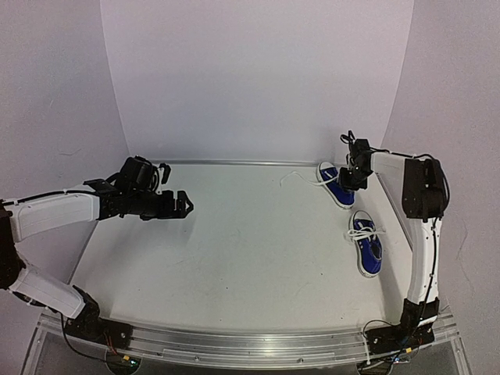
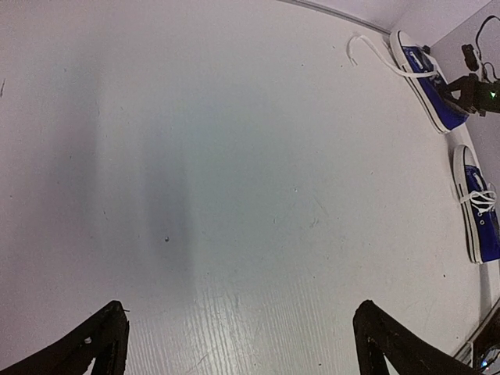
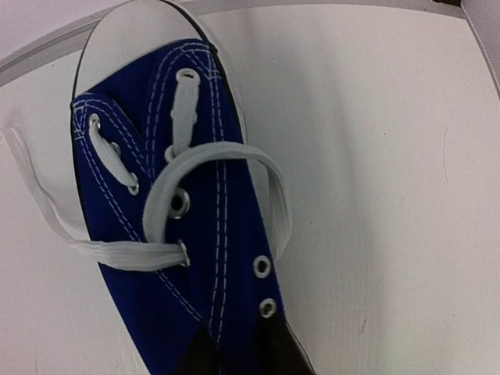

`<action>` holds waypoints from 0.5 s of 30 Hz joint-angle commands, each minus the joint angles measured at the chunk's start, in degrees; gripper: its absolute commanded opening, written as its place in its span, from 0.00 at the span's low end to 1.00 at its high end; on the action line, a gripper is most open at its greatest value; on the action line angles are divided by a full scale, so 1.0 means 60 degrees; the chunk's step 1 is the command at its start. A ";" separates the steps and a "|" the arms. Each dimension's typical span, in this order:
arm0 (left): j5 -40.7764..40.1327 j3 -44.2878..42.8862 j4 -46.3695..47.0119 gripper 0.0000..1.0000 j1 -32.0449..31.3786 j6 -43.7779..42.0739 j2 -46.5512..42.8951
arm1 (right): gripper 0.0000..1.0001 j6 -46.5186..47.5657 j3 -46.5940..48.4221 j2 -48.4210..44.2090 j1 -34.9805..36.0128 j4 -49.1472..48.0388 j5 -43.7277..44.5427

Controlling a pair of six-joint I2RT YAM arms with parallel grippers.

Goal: Tie the shoes

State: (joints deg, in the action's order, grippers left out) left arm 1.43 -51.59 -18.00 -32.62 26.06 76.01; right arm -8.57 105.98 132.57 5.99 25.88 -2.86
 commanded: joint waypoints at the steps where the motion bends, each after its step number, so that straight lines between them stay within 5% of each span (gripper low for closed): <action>1: -0.0106 -0.0284 0.0070 1.00 0.0015 -0.0034 -0.0026 | 0.00 -0.0321 -0.0289 -0.0471 0.0007 0.0154 -0.0985; 15: -0.0278 -0.0571 0.0019 1.00 0.0017 -0.0490 -0.0089 | 0.00 -0.2986 -0.3567 -0.4730 0.3357 -0.1128 -0.1353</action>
State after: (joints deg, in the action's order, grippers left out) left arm -0.16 -52.58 -18.20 -32.62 25.33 76.93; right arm -18.76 88.00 113.30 19.80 24.18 -9.64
